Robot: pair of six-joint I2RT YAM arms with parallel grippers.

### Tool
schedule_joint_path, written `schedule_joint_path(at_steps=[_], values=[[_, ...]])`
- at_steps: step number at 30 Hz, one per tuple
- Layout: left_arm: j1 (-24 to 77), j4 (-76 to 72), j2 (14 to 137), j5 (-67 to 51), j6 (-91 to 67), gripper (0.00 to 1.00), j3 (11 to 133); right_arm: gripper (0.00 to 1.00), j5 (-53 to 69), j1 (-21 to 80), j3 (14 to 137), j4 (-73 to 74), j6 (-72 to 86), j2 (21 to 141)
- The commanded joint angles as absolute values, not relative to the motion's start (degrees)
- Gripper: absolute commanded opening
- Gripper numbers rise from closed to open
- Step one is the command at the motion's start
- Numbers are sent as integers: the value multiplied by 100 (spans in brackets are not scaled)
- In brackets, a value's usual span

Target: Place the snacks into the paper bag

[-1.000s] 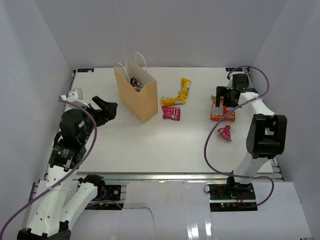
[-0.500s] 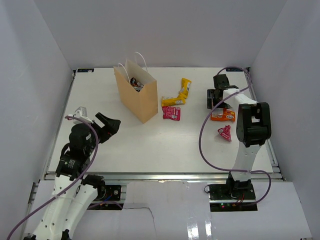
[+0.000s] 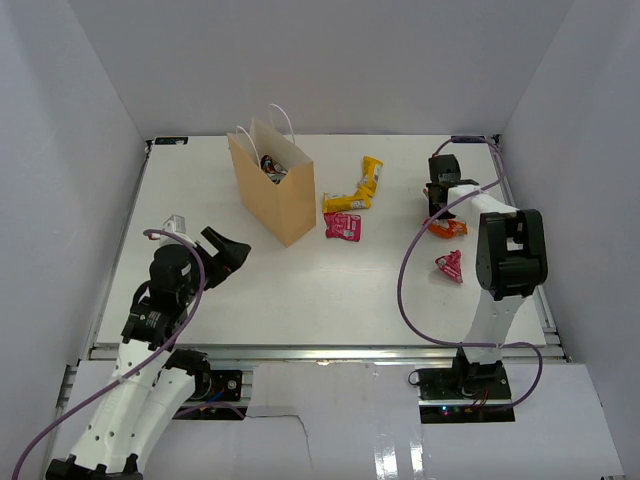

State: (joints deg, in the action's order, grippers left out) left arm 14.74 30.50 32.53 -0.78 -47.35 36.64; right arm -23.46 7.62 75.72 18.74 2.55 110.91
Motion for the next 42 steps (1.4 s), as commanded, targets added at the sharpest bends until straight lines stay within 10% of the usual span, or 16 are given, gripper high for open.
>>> schedule_joint_path(at_steps=[1, 21, 42], values=[[1477, 2786, 3191, -290, -4808, 98, 3595, 10, -1374, 660, 7234, 1811, 185, 10645], [1477, 2338, 3278, -668, -4755, 98, 3498, 8, 6687, 587, 8892, 696, 367, 9359], [1477, 2347, 3217, -1081, -4895, 98, 3516, 8, 4747, 3015, 11944, -985, 1934, 11496]])
